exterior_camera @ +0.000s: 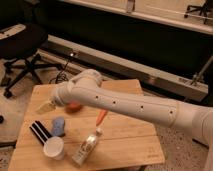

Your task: Pick up the ceramic cup

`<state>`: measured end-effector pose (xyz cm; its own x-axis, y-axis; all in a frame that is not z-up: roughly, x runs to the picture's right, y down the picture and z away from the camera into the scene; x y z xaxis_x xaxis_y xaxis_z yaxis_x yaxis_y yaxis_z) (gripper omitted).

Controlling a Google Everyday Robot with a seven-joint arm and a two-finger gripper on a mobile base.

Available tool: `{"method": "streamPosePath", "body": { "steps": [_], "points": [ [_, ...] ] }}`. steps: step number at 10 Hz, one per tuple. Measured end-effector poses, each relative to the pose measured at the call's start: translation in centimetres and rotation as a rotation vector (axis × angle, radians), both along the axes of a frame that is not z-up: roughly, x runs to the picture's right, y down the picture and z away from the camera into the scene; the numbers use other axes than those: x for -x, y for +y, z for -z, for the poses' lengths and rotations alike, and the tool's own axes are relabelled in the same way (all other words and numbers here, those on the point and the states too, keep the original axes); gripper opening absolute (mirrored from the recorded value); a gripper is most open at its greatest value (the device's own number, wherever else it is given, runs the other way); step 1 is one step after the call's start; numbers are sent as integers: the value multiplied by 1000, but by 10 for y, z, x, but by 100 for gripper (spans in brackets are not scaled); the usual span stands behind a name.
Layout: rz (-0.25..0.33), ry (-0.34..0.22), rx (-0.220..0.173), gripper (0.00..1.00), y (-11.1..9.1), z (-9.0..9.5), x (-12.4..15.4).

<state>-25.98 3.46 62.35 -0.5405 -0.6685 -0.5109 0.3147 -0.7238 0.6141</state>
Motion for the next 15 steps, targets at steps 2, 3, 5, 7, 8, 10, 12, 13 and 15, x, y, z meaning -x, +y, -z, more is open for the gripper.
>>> {"method": "streamPosePath", "body": {
  "steps": [2,3,5,7,8,10,12,13,15],
  "points": [
    [43,7,-2,80,9,-2,2],
    [93,24,-2,80,20,-6,3],
    [252,92,4,80,59,-18,0],
    [356,149,20,80,85,-24,-6],
    [393,170,31,80,95,-25,-9],
    [430,199,58,80,115,-28,-16],
    [441,209,79,80,136,-31,-19],
    [441,206,81,80,144,-32,-19],
    [425,204,85,80,160,-39,-17]
  ]
}}
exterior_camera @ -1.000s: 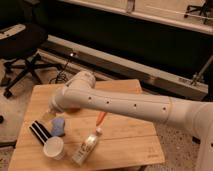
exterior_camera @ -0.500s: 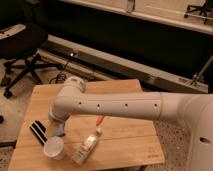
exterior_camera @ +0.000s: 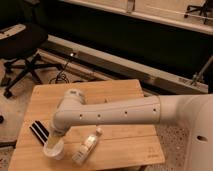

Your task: Pick up the ceramic cup

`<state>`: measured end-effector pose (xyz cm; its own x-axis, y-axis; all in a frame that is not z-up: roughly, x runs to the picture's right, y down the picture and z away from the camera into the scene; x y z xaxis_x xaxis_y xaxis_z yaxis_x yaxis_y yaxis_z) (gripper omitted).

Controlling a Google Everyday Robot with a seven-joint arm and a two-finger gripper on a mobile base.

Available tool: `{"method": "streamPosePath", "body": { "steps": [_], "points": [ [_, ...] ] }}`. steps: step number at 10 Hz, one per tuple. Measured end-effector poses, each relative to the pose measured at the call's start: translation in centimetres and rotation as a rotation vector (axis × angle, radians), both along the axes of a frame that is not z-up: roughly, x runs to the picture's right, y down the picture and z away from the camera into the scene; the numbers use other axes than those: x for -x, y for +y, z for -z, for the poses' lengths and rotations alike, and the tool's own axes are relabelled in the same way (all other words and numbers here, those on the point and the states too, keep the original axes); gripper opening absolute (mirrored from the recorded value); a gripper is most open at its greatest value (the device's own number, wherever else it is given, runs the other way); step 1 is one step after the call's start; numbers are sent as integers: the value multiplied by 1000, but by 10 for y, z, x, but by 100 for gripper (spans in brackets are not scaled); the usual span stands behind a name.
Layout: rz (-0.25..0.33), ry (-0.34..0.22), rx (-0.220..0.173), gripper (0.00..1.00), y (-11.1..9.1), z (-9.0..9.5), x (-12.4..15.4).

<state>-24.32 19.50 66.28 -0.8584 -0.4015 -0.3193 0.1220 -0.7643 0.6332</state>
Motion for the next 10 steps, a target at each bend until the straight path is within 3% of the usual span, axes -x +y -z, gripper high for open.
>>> {"method": "streamPosePath", "body": {
  "steps": [6,10],
  "points": [
    [-38,49,-25,78,35,-44,-4],
    [-33,55,11,44,62,-63,-2]
  ]
}}
